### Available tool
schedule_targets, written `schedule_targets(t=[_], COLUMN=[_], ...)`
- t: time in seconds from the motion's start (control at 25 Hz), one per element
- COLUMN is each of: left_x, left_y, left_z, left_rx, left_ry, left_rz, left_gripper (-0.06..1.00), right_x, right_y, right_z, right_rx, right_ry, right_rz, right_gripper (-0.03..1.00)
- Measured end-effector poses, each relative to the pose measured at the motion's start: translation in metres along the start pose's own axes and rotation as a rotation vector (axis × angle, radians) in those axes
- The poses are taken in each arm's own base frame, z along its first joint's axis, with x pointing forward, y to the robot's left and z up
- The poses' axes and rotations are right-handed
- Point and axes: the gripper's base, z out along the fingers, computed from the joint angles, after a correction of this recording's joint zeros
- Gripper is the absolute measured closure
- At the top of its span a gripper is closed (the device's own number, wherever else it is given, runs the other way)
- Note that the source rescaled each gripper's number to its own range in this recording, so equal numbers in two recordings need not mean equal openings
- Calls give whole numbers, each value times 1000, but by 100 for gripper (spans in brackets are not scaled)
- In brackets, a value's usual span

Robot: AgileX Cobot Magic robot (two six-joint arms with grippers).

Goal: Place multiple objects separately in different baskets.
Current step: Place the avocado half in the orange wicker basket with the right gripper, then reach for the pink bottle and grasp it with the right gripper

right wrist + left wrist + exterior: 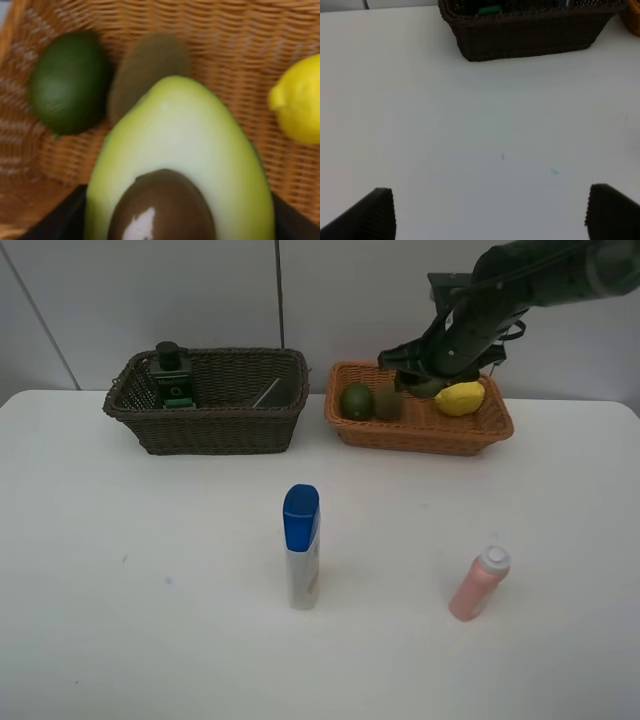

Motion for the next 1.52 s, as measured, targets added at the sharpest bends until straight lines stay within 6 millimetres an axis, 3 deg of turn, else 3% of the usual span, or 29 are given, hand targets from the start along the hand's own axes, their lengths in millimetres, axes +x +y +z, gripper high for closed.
schedule_targets(t=[0.16,0.28,0.32,0.52,0.6,0.88,1.12,1.36,1.52], left_x=[0,0,0,0,0,0,0,0,0], left_y=[0,0,0,0,0,0,0,0,0], left_z=[0,0,0,0,0,0,0,0,0], left_rx=[0,0,0,0,0,0,0,0,0], left_ry=[0,0,-1,-1,-1,-1,-1,-1,-1], left_rz=[0,0,0,0,0,0,0,0,0], left_gripper=[-5,-5,-5,-5,-5,-5,-5,-5,-5], right_x=[0,3,5,14,16,26,40,80,119], right_y=[-14,-16,-17,-21,-25,-36,-31,-23,-21], right_z=[11,19,20,11,-3,-79,-144,-207,-219], right_rx=[9,18,24,69,98,174,48,-115,-158], right_ry=[-24,-11,4,128,197,464,446,398,448], right_rz=[22,14,10,10,16,47,127,213,251], right_gripper=[41,12,6,-1,-1,-1,-1,-1,-1])
